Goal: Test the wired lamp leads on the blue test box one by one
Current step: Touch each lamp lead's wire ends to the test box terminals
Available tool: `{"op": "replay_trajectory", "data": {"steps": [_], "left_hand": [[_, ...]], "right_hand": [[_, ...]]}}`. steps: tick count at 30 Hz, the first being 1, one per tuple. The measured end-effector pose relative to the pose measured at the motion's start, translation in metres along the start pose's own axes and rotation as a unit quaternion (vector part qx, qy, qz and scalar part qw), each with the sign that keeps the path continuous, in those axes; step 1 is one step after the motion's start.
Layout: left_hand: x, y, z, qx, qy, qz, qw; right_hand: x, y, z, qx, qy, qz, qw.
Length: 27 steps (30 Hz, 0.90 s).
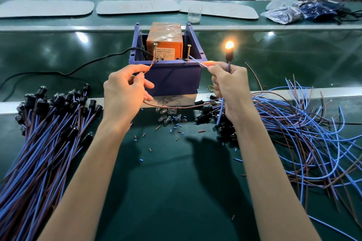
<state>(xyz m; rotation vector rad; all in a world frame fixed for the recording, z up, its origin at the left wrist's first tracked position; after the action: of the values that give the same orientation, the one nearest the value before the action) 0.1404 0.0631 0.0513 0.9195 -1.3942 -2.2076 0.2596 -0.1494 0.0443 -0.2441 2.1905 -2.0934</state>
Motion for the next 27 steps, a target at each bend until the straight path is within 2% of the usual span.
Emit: {"op": "replay_trajectory", "data": {"steps": [13, 27], "left_hand": [[0.0014, 0.0013, -0.0035, 0.000, -0.008, -0.003, 1.000], [0.0050, 0.0036, -0.0054, 0.000, -0.014, -0.009, 1.000]], "right_hand": [[-0.0009, 0.0007, 0.0017, 0.034, 0.005, 0.000, 0.999], [0.0035, -0.0028, -0.0030, 0.017, -0.009, 0.001, 1.000]]}}
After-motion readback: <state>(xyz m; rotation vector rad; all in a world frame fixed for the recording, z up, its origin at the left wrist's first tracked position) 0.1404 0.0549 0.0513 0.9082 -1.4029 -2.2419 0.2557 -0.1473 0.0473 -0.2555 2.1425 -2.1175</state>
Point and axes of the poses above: each hand's wrist, its own x-axis away from the middle knuckle, its own z-axis out of the back of the hand, y = z × x, the point moved 9 cm from there along -x, towards the middle knuckle, and after that the axes turned 6 degrees about -z, right-handed, at the moved point
